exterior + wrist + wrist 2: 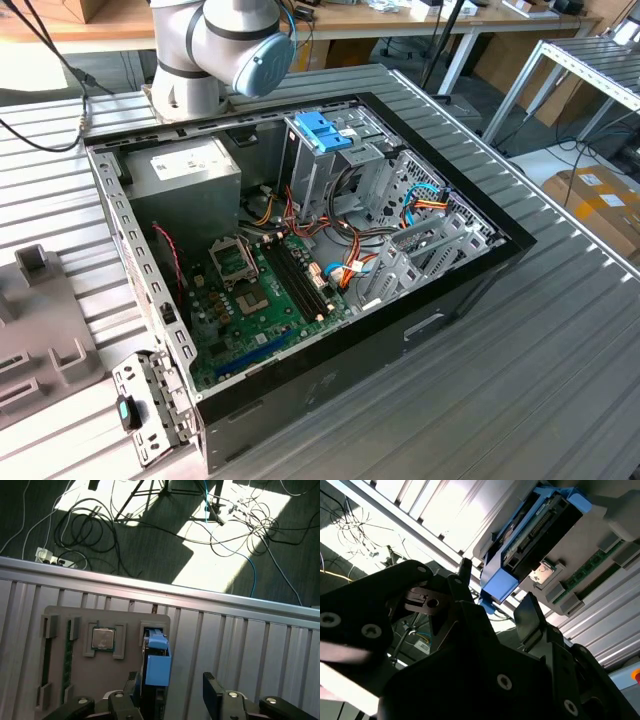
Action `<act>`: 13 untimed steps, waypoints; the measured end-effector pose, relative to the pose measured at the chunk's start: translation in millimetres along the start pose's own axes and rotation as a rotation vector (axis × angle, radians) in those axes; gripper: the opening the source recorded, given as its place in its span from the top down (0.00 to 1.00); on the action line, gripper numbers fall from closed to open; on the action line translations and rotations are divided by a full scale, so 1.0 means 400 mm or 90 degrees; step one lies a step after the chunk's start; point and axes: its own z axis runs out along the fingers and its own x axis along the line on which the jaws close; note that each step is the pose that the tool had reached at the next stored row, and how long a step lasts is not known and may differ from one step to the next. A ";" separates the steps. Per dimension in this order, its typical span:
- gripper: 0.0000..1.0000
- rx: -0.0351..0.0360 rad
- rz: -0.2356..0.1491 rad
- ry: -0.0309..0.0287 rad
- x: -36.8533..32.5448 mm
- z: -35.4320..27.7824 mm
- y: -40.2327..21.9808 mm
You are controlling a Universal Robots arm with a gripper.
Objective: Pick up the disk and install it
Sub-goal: 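Pick up the disk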
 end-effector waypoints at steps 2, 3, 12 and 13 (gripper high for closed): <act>0.38 0.0000 0.000 0.0000 0.000 0.000 0.000; 0.38 0.0000 0.000 0.0000 0.000 0.000 0.000; 0.38 0.0001 0.007 0.0000 0.021 0.001 0.003; 0.38 0.0002 0.008 -0.0001 0.021 0.002 0.003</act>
